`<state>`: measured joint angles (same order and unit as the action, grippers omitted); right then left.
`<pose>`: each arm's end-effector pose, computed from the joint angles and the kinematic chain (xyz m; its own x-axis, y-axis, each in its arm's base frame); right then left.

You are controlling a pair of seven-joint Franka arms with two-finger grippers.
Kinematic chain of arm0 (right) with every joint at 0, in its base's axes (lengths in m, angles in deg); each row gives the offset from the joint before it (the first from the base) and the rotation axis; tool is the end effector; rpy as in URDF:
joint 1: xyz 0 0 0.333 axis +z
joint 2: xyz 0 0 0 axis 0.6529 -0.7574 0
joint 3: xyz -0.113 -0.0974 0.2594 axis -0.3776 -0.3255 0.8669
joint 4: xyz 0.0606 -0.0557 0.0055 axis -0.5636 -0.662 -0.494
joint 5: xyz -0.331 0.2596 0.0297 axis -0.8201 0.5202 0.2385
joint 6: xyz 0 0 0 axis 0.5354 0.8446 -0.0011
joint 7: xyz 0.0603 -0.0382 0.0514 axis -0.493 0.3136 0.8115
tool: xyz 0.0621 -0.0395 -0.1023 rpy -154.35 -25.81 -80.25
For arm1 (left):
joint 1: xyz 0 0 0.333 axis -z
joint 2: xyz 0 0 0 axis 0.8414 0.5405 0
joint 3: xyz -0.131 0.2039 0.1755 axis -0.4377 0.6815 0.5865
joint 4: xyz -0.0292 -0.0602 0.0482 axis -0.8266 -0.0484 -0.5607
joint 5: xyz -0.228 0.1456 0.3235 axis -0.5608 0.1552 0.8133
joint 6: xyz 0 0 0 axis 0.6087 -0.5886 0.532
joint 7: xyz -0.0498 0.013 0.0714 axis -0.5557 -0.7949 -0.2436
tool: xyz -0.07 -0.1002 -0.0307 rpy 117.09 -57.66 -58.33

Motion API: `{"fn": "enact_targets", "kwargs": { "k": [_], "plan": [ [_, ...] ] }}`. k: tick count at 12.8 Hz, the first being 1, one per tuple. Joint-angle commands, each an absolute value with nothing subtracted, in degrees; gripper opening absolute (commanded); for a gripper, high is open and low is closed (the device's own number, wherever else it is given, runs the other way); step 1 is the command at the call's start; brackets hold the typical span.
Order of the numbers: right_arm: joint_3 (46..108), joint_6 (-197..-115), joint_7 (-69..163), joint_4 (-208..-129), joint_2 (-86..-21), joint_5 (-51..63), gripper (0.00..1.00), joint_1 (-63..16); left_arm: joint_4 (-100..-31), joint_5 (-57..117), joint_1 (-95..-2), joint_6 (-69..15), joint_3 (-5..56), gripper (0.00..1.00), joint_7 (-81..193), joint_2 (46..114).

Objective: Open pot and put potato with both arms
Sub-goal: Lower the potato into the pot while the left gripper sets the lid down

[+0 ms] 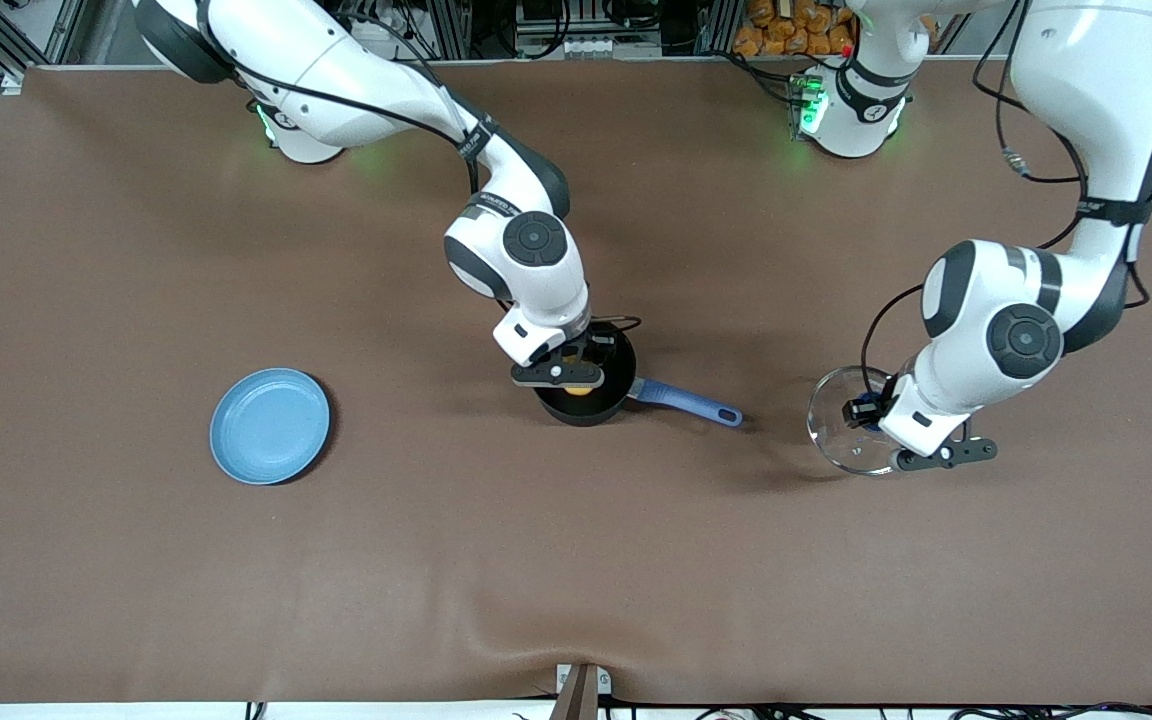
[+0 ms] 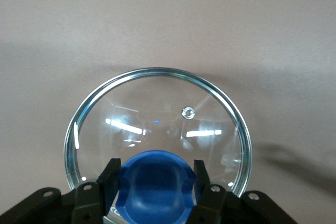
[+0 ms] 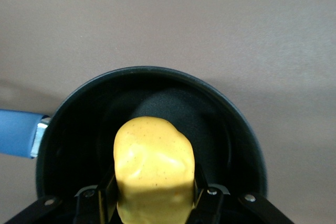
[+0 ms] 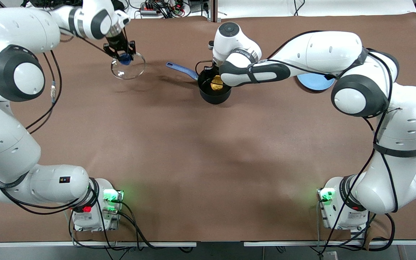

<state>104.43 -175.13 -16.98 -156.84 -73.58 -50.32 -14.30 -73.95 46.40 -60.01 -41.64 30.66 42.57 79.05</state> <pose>0.5215 0.5204 0.1961 0.9945 -0.0720 0.0761 -0.0636 -0.9921 -0.1083 0.6356 -0.1092 0.2258 0.9941 0.1070 -0.0199 0.1070 -0.9943 -0.0014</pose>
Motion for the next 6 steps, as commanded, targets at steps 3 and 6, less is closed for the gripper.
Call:
{"fn": "enact_targets", "kwargs": {
  "k": [3, 6],
  "plan": [
    [104.0, -175.1, -20.0, -151.5, -79.0, -52.4, 0.00, -12.6, -81.5, 45.7, -63.4, -48.4, 29.8, 0.00, 48.8, 77.0],
    [104.0, -175.1, -20.4, -151.0, -79.8, -52.4, 0.00, -12.2, -83.8, 45.6, -64.9, -50.7, 29.8, 0.00, 49.9, 77.4]
  ]
}}
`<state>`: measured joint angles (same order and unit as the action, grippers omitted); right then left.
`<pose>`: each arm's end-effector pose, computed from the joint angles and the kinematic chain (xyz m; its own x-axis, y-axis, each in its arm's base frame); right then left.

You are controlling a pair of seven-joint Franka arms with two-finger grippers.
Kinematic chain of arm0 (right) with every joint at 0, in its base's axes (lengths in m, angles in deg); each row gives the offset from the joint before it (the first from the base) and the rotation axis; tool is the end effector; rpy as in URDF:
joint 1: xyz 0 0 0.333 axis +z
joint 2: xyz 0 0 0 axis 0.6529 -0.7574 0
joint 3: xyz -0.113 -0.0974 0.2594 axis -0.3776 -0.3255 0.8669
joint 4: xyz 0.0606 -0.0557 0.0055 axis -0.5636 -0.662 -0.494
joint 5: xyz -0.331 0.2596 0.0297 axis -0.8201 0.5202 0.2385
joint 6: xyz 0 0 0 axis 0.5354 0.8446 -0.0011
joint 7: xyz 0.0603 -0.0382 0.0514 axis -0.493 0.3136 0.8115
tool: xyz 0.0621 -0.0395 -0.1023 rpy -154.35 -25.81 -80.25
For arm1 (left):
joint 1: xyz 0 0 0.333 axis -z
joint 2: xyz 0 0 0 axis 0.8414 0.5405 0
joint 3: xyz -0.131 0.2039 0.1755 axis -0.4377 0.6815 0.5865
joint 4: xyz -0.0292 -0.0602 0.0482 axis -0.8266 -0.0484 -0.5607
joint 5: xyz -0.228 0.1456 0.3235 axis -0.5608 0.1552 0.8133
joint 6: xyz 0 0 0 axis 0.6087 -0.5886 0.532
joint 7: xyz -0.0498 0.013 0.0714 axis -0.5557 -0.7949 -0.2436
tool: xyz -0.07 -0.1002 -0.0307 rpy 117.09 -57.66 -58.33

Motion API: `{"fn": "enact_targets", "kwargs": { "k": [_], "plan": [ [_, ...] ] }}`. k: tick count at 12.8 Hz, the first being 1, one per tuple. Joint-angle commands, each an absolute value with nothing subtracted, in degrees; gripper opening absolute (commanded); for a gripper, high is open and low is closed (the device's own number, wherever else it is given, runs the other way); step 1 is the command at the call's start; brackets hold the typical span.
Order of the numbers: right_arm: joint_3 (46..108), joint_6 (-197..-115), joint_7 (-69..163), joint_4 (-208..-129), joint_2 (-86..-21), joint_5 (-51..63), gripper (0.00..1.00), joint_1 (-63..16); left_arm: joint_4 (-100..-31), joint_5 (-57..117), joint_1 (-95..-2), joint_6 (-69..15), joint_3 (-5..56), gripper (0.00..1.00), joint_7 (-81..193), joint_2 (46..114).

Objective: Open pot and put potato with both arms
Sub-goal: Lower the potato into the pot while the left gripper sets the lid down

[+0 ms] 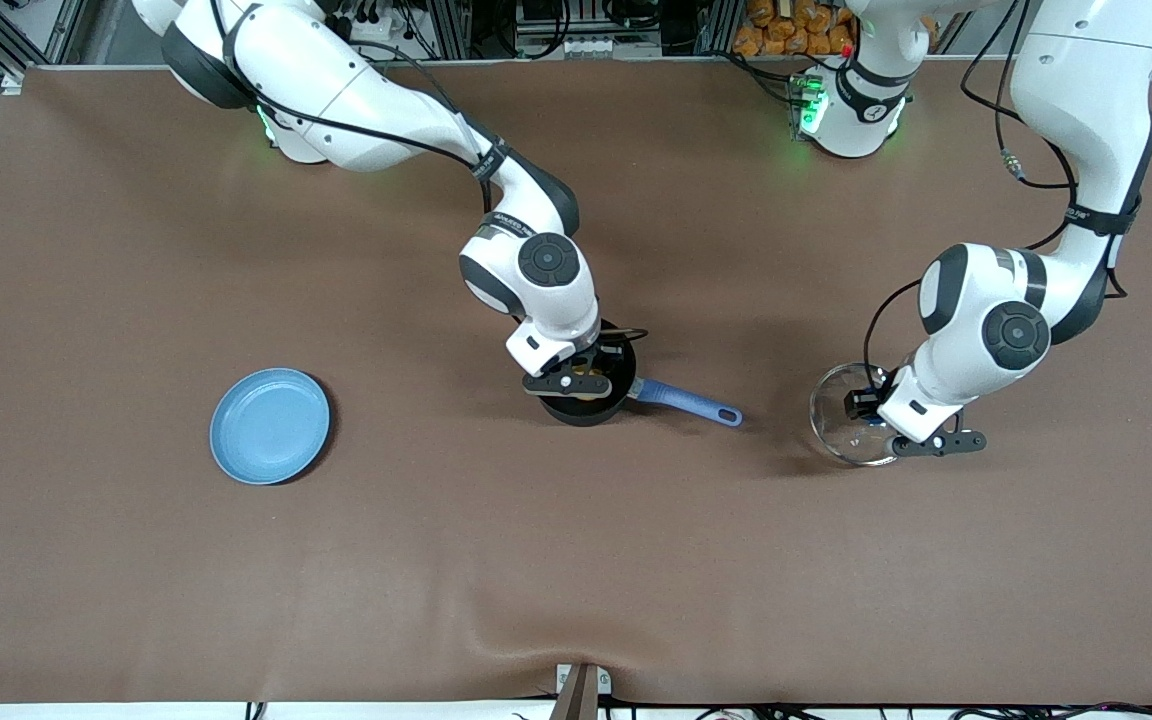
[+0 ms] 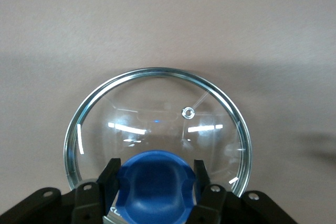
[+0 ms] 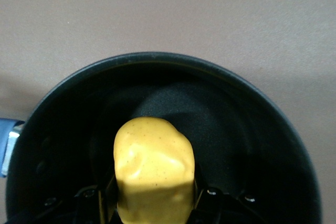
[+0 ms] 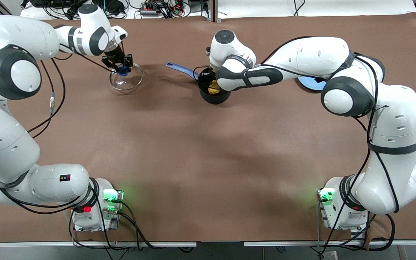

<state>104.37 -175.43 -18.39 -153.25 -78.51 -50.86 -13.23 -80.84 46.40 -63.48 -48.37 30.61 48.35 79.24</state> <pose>0.5209 0.5314 0.1645 0.9947 -0.0898 0.0506 -0.0839 -0.9905 -0.1094 0.6108 -0.0744 0.1822 0.9981 0.0555 -0.0276 0.0558 -0.9984 0.0108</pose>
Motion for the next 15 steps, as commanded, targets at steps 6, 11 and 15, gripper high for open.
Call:
{"fn": "enact_targets", "kwargs": {
  "k": [6, 11, 15],
  "plan": [
    [104.0, -174.7, -21.4, -150.9, -79.9, -52.3, 0.74, -12.4, -86.2, 45.6, -66.9, -53.7, 29.8, 0.51, 50.7, 78.1],
    [104.1, -174.2, -21.0, -150.9, -78.7, -52.5, 1.00, -13.2, -85.2, 45.6, -67.8, -53.0, 29.7, 1.00, 50.6, 74.7],
    [104.5, -169.4, -20.4, -148.9, -76.4, -52.1, 1.00, -14.3, -73.9, 45.4, -67.5, -36.1, 26.1, 1.00, 48.6, 68.0]
  ]
}}
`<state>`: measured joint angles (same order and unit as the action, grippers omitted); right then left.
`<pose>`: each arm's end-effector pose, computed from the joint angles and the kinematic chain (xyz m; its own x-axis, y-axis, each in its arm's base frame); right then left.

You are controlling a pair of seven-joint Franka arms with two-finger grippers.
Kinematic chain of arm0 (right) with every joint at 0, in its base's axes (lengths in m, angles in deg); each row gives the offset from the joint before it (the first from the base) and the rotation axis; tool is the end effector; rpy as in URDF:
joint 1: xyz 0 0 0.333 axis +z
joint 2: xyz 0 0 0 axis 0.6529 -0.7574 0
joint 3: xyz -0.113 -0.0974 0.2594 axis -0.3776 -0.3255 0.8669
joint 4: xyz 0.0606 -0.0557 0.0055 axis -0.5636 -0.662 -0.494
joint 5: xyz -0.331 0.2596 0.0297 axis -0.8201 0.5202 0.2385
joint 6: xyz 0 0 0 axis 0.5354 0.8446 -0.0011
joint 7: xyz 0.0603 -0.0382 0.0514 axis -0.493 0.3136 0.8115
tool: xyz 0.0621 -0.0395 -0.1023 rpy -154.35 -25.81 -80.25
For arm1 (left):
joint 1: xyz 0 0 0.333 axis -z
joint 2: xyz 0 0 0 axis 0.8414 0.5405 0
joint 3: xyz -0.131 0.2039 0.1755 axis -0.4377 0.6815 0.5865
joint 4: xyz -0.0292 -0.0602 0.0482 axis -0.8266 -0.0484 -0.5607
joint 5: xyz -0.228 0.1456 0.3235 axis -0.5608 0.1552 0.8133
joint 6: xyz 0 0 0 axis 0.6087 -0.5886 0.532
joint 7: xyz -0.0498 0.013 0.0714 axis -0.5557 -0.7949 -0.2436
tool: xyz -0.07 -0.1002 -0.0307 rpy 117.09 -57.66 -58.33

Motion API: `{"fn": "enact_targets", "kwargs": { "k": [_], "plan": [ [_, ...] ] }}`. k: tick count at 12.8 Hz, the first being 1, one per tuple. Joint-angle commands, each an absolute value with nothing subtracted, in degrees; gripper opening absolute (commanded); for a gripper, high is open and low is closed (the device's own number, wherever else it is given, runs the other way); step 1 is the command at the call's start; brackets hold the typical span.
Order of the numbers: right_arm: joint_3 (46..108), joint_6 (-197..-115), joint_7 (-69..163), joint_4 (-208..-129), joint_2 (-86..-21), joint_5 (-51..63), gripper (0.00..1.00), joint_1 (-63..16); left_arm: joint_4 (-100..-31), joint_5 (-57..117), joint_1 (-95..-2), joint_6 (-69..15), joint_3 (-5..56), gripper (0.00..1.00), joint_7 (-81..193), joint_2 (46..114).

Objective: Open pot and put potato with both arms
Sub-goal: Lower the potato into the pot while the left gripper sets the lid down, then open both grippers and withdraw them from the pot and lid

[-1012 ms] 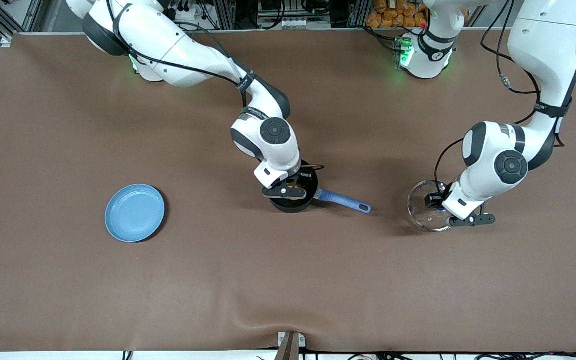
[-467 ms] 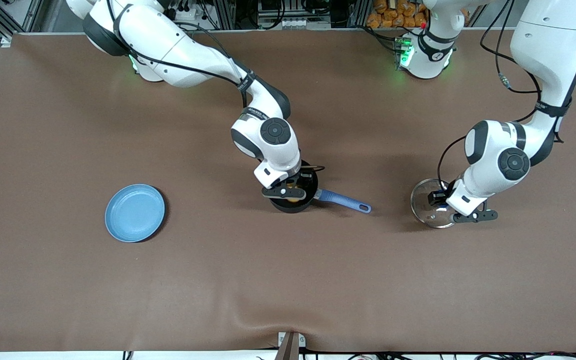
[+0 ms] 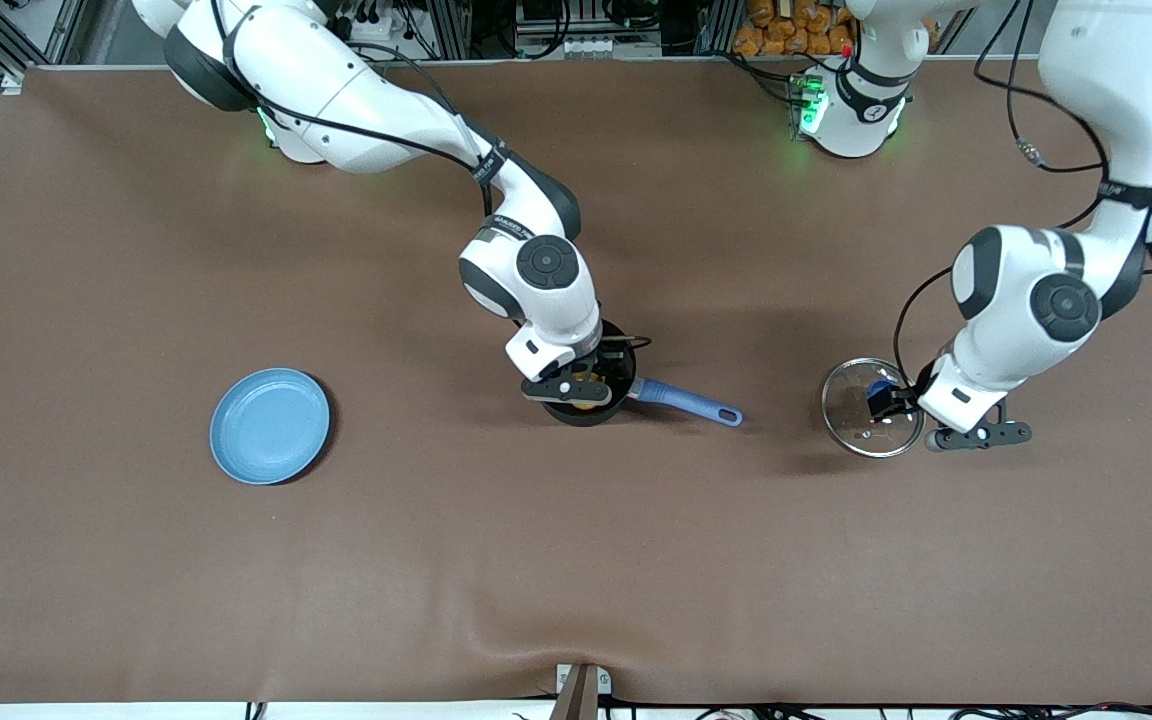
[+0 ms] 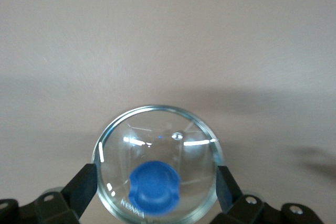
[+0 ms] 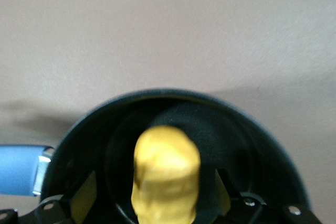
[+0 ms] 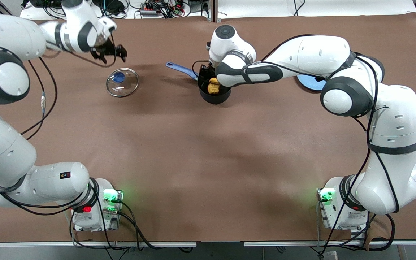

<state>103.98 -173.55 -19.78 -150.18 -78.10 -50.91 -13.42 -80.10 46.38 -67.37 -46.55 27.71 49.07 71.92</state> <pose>0.5412 0.5299 0.1896 0.9878 -0.1362 0.0753 -0.1266 -0.9847 -0.1201 0.6272 -0.0608 0.2649 0.9944 0.0647 0.0831 0.0638 -0.9979 0.0131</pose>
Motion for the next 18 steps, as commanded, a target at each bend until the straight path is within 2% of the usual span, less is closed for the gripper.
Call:
{"fn": "enact_targets", "kwargs": {
  "k": [1, 3, 5, 8, 12, 15, 18],
  "plan": [
    [104.6, -166.3, -20.2, -147.5, -75.8, -52.2, 1.00, -14.3, -69.0, 45.4, -67.6, -30.0, 25.4, 1.00, 47.7, 68.0],
    [104.7, -160.4, -16.9, -146.4, -73.7, -52.1, 1.00, -14.5, -61.9, 45.4, -67.6, -20.8, 23.9, 1.00, 47.5, 67.5],
    [104.7, -156.1, -13.5, -146.5, -70.3, -51.5, 1.00, -16.1, -59.5, 45.4, -67.9, -16.8, 22.8, 1.00, 48.2, 65.1],
    [104.7, -148.0, -13.6, -147.5, -63.1, -51.4, 1.00, -21.1, -59.3, 40.1, -68.0, -13.0, 22.9, 1.00, 49.6, 59.6],
    [104.7, -142.1, -4.2, -150.1, -54.6, -50.0, 1.00, -28.6, -57.4, 39.5, -68.0, -5.9, 23.4, 1.00, 49.6, 54.2],
    [104.7, -137.9, 7.3, -151.1, -50.2, -43.9, 1.00, -36.0, -53.0, 39.5, -68.1, 2.0, 23.5, 1.00, 49.1, 53.7],
    [103.3, -133.7, 21.5, -151.7, -47.0, -40.0, 1.00, -42.2, -52.8, 40.5, -69.2, 3.6, 24.6, 1.00, 49.5, 52.8]
  ]
}}
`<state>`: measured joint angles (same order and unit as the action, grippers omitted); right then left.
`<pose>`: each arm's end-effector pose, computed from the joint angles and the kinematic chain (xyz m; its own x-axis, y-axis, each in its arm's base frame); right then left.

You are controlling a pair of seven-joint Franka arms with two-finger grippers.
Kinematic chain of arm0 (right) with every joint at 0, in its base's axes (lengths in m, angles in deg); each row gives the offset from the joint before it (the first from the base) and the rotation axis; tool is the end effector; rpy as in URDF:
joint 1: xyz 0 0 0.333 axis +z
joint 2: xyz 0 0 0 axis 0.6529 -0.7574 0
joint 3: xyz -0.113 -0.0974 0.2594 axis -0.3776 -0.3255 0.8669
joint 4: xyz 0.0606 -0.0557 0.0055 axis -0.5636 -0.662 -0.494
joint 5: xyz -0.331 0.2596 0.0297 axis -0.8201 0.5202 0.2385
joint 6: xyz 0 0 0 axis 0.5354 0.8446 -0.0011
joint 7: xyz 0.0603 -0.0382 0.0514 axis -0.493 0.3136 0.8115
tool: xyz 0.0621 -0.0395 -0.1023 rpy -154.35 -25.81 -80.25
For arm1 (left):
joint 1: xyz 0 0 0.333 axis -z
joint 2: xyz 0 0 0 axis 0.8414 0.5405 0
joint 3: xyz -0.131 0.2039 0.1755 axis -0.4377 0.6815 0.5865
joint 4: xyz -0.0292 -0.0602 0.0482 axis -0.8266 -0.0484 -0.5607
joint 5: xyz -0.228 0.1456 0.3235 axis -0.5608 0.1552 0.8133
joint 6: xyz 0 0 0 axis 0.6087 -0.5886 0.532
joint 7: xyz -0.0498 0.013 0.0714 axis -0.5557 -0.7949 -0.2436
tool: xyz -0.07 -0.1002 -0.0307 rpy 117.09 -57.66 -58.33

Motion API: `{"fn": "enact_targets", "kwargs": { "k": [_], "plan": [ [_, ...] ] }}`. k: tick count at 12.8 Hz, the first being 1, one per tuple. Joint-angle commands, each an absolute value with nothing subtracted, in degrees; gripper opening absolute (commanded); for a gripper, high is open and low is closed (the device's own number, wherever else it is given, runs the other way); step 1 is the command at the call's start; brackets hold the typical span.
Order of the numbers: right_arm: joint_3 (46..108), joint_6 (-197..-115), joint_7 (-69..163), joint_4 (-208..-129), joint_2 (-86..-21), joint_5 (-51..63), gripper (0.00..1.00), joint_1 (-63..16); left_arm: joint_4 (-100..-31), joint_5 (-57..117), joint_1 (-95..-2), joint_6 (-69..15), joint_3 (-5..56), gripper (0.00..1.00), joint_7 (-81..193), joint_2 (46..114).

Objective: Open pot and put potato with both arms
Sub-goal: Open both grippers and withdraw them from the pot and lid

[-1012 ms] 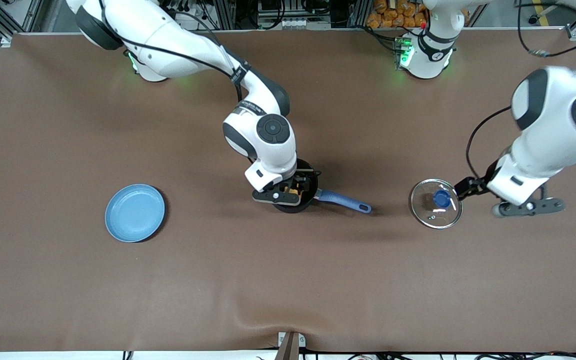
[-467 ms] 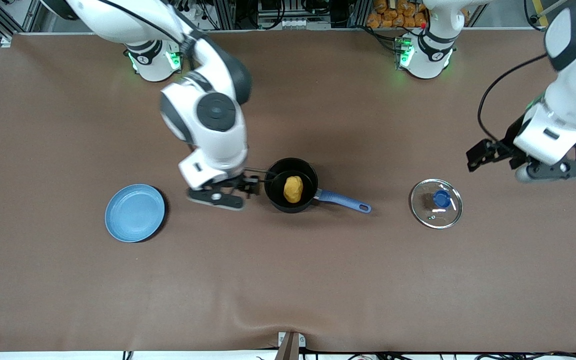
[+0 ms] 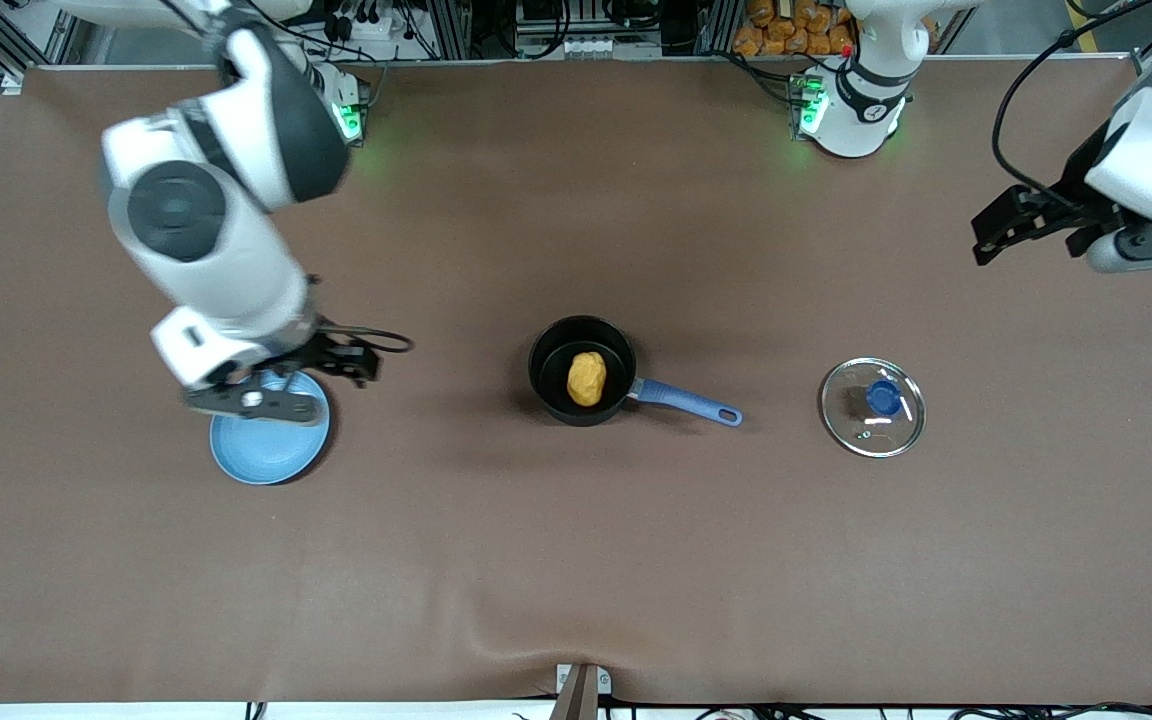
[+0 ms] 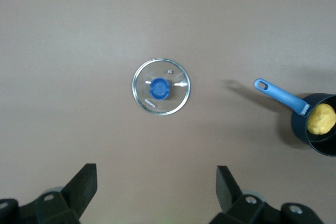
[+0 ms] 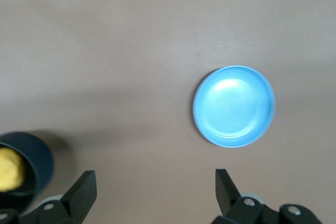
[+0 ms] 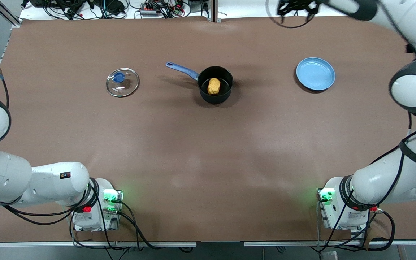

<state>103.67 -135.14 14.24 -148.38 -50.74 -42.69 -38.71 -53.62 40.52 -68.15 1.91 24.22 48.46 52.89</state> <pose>0.6458 0.2151 0.4770 0.9974 -0.0707 -0.0172 -0.0687 -0.9929 0.0973 0.5680 -0.0865 0.6165 0.9951 0.0965 0.0227 0.0969 -0.9950 -0.0220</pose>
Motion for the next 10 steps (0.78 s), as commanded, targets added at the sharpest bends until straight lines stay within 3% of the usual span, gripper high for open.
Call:
{"fn": "enact_targets", "kwargs": {
  "k": [1, 4, 10],
  "plan": [
    [100.3, -133.1, 25.5, -151.8, -46.0, -38.8, 1.00, -42.3, -51.1, 41.5, -69.2, 3.9, 24.7, 1.00, 49.5, 52.9],
    [91.6, -131.8, 37.2, -151.9, -44.1, -34.0, 1.00, -42.0, -48.9, 41.8, -69.4, 4.4, 24.7, 1.00, 49.7, 53.2],
    [82.6, -128.4, 46.3, -153.5, -39.6, -32.0, 1.00, -41.7, -48.8, 41.7, -69.7, 4.4, 24.8, 1.00, 49.8, 53.1]
  ]
}}
